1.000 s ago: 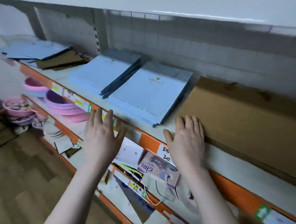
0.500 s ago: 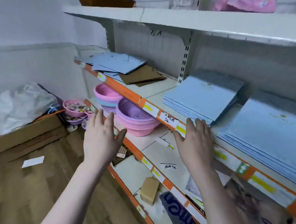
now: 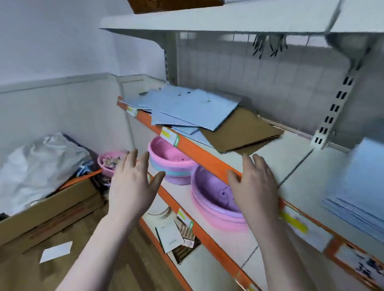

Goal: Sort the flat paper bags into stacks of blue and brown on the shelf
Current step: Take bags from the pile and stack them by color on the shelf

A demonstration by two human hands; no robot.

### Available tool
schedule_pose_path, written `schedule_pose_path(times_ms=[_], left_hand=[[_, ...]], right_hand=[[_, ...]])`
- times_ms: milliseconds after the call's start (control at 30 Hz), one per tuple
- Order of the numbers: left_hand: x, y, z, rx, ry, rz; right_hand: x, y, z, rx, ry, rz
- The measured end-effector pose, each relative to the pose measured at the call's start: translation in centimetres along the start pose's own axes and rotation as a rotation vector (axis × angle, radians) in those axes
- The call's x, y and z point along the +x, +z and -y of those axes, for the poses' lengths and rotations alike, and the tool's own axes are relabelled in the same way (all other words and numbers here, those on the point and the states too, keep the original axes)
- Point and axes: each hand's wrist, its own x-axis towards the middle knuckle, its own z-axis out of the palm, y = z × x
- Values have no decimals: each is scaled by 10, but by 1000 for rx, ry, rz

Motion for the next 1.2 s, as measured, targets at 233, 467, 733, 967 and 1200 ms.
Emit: schedule_pose_path(times_ms=[233,467,733,967,1200], left_hand=[[127,31,42,-88,34,14],[232,81,60,-163,184,123],[323,128,62,-273,431,334],[357,156,49,-219,492,502],[358,167,23,-303,477,521]], right_hand=[[101,69,55,-34,56,70],[149,117,70,-133,171,48],[184,161,96,-252,385,-71],[201,175,100,-313,604,42],[204,176,100,-283,654,-49]])
